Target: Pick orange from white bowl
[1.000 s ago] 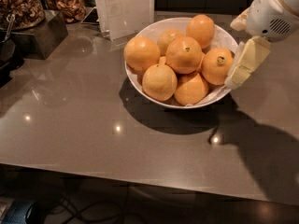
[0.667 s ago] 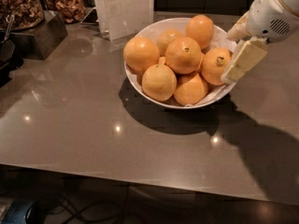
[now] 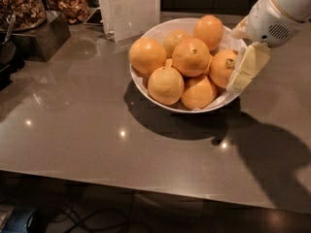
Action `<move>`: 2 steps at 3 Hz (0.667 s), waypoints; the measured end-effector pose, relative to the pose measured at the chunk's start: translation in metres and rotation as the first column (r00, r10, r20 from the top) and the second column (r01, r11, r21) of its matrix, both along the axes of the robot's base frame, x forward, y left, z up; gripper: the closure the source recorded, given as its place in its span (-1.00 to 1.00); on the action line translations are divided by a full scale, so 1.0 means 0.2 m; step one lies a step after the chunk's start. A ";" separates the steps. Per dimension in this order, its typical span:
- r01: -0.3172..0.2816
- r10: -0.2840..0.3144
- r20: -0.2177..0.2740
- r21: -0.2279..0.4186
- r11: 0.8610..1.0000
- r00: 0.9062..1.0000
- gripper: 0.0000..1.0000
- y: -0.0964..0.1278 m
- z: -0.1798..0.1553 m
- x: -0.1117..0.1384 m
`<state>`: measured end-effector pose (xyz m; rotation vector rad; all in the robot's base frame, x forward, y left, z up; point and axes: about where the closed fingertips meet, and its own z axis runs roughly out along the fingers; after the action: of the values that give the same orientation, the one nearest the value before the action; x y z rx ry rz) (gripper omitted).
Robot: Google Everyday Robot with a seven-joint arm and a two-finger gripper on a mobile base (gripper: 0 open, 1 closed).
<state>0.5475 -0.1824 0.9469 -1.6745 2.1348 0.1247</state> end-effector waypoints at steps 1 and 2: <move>-0.010 0.010 -0.025 -0.006 1.000 1.000 -0.92 0.03 -0.05 0.01; -0.021 0.020 -0.051 -0.016 1.000 0.998 -0.94 0.05 -0.11 0.03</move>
Offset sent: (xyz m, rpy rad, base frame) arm 0.0088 0.0140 -0.0351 -0.0323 0.0896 0.0337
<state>0.5538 -0.1722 0.9248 -1.7210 2.1615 0.1576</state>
